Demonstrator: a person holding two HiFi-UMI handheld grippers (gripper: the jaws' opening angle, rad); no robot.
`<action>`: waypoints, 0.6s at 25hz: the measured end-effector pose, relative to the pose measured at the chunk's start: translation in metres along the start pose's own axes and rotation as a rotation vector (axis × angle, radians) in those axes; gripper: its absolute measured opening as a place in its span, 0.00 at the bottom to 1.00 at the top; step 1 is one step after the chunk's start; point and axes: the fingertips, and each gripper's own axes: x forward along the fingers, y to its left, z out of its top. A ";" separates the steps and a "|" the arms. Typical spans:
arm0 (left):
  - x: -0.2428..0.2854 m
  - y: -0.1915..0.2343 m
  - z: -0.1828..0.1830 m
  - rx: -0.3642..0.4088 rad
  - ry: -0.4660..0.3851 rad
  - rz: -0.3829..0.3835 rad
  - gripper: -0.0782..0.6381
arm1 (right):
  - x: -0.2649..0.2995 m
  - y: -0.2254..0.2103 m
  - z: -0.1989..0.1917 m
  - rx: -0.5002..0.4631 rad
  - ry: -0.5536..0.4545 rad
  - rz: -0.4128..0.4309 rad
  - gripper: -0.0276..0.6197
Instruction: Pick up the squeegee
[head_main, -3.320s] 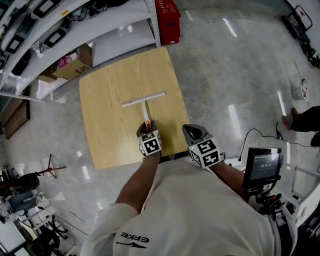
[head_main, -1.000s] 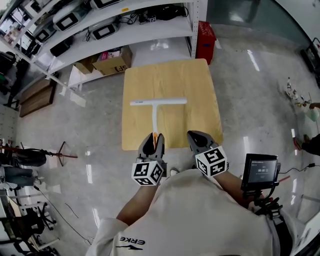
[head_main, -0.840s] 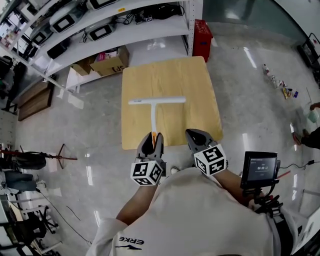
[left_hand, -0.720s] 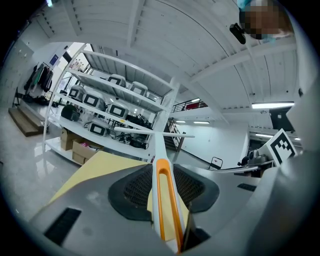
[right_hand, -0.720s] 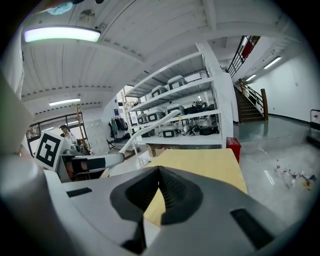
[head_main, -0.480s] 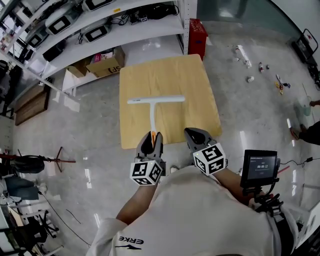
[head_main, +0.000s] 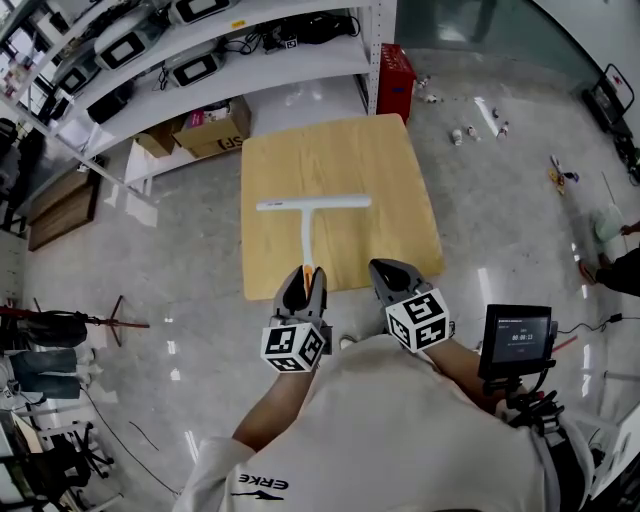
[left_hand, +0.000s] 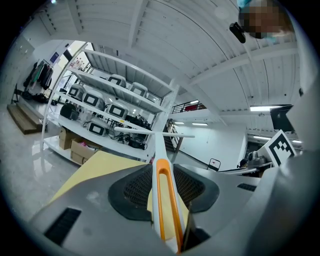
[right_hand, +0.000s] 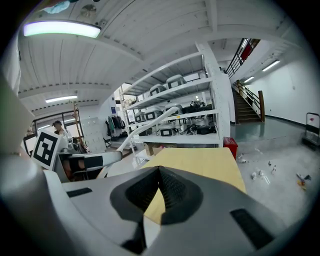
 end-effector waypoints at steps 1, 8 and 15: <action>0.000 0.000 0.001 -0.001 0.001 0.001 0.29 | 0.000 0.000 0.001 0.001 0.001 0.001 0.05; 0.001 -0.004 0.000 0.000 0.005 0.005 0.29 | -0.001 -0.001 0.002 -0.003 0.001 0.010 0.05; 0.003 -0.004 -0.002 0.003 0.008 0.002 0.29 | -0.001 -0.002 0.000 -0.004 0.002 0.010 0.05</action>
